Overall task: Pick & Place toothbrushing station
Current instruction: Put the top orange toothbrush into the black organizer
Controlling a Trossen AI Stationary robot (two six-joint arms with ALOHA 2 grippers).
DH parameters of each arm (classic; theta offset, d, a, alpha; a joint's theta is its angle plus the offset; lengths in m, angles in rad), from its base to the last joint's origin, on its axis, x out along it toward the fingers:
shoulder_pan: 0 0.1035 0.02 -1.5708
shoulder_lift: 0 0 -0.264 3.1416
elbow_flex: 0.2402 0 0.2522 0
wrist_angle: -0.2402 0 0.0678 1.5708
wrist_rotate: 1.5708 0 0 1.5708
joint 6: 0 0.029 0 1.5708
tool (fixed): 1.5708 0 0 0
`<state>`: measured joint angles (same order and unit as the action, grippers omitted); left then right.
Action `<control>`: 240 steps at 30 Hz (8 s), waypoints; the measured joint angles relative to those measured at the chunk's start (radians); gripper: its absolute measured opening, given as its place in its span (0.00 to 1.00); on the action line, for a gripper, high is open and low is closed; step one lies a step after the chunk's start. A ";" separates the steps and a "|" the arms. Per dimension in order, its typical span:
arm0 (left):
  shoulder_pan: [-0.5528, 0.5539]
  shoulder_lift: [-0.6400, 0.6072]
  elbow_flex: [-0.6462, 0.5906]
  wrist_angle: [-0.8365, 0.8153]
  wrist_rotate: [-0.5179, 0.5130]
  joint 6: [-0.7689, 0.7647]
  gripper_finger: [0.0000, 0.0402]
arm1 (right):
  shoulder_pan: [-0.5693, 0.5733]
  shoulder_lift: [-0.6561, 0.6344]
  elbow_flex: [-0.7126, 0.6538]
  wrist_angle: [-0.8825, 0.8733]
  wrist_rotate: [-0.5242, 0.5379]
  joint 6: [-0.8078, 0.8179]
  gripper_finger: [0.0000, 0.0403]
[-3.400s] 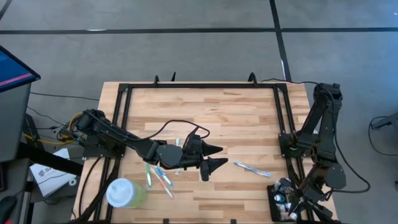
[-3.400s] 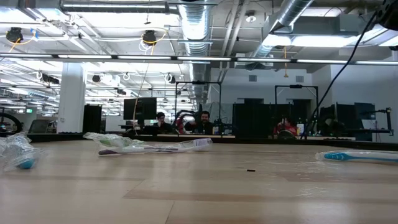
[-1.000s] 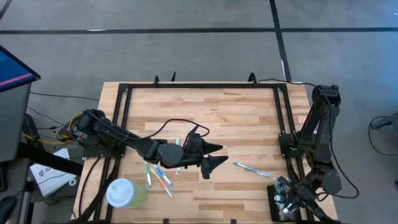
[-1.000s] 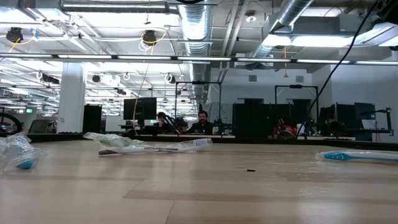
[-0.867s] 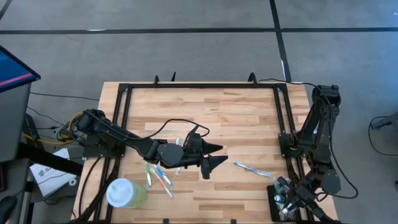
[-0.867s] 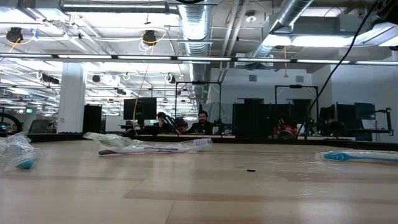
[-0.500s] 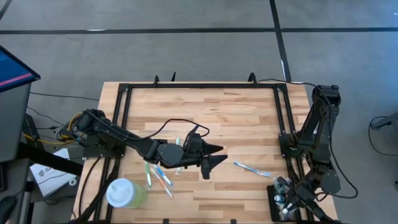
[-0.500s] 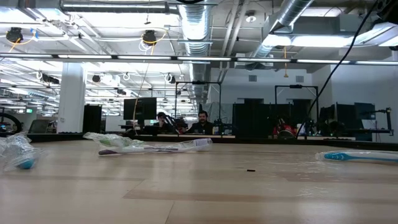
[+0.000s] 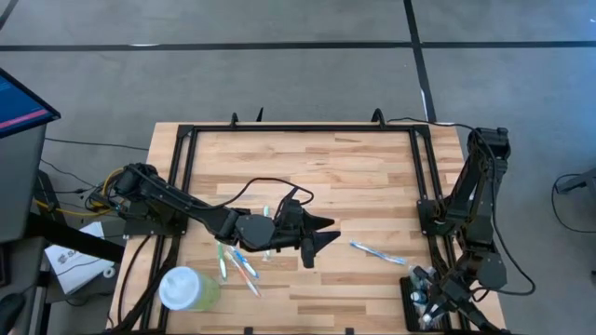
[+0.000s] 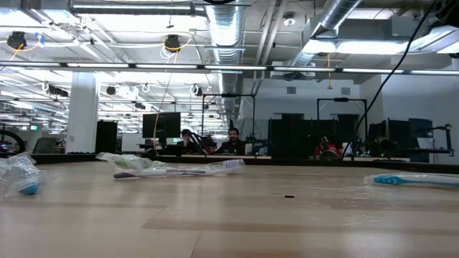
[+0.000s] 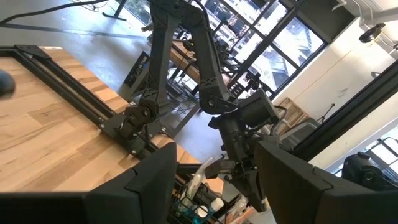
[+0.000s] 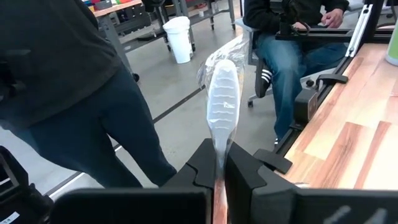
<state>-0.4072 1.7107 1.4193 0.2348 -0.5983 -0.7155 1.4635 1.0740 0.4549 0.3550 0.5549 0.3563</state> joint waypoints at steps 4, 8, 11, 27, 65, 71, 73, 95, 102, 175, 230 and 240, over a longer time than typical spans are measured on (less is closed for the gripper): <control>0.000 0.000 0.000 0.000 0.000 0.000 0.53 | -0.007 0.000 0.000 0.001 -0.006 0.000 0.02; 0.000 0.000 0.000 0.000 0.000 0.000 0.53 | -0.029 0.001 0.000 0.008 -0.027 -0.003 0.02; 0.000 0.000 0.000 0.000 0.000 0.000 0.53 | -0.045 0.001 -0.001 0.032 -0.061 -0.035 0.02; 0.000 0.000 0.000 -0.008 0.000 0.004 0.53 | -0.106 -0.001 0.017 0.044 -0.202 -0.068 0.02; -0.001 0.000 0.000 -0.011 0.000 0.003 0.53 | -0.118 -0.008 0.046 0.046 -0.216 -0.060 0.02; -0.001 0.000 0.000 -0.011 0.000 0.003 0.53 | -0.147 -0.008 0.064 0.039 -0.233 -0.078 0.02; -0.001 0.000 0.000 -0.011 0.000 0.003 0.53 | -0.148 -0.008 0.064 0.040 -0.232 -0.076 0.02; -0.001 0.000 0.000 -0.011 0.000 0.003 0.53 | -0.151 -0.141 0.064 0.021 -0.135 -0.068 0.02; -0.001 0.000 0.000 -0.016 0.000 0.003 0.53 | -0.151 -0.206 0.064 0.022 -0.104 -0.035 0.01; 0.003 0.000 0.000 -0.030 0.000 0.002 0.53 | -0.030 0.027 0.164 -0.305 0.210 0.291 0.00; 0.003 0.000 0.000 -0.034 0.000 0.003 0.53 | 0.002 0.027 0.164 -0.379 0.118 0.348 0.04; 0.003 0.000 0.000 -0.034 0.000 0.003 0.53 | 0.002 0.027 0.164 -0.377 0.089 0.377 0.02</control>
<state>-0.4046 1.7107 1.4189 0.2008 -0.5983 -0.7123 1.4654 1.1015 0.6186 -0.0223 0.6441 0.7329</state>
